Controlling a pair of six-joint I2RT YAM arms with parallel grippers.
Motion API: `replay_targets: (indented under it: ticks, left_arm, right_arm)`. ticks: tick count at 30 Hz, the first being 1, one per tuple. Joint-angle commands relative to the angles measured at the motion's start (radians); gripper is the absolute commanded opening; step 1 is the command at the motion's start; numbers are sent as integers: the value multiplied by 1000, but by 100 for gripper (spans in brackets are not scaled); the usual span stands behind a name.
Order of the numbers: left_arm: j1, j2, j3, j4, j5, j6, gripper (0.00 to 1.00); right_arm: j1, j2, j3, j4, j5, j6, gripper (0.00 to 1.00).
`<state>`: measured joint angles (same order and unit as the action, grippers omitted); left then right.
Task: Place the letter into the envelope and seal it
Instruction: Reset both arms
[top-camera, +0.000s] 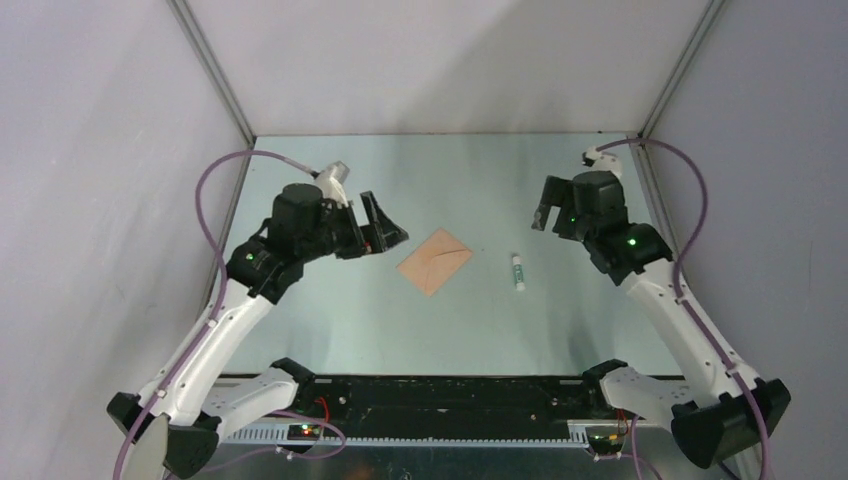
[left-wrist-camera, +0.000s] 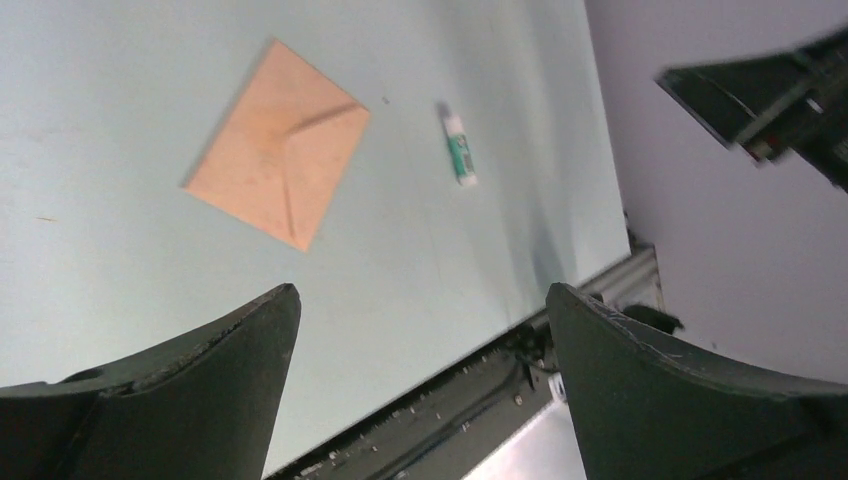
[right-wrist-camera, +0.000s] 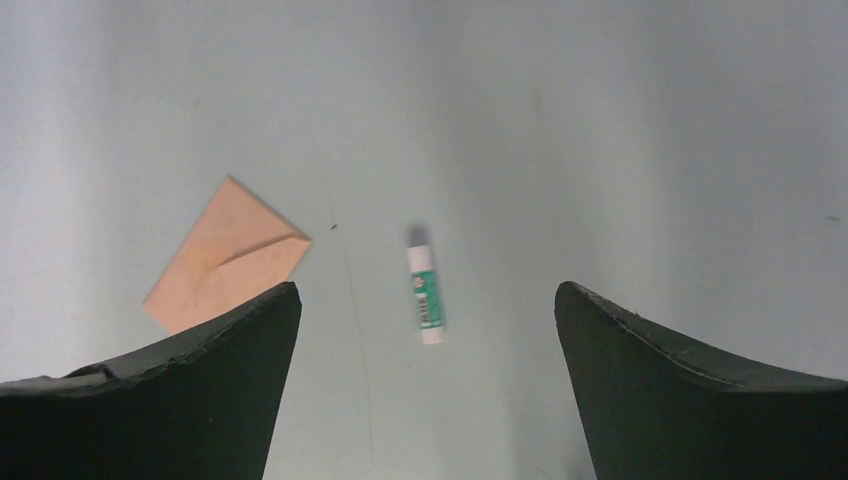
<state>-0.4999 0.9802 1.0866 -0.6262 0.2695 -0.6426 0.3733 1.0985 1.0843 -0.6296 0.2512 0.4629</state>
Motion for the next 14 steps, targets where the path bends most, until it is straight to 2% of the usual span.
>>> replay_targets:
  ticks: [1,6,14]
  left_arm:
    - [55,-45,87,-80,-157,39,100]
    - [112,-81,117,-147,-299,73,100]
    - [134,-103,131,-191,-386,106,100]
  right_arm:
    - [-19,-55,105,-232,216,12,99]
    - [-28,-130,127,-343,371,9,99]
    - [-43,-200,122,-366,374,24,100]
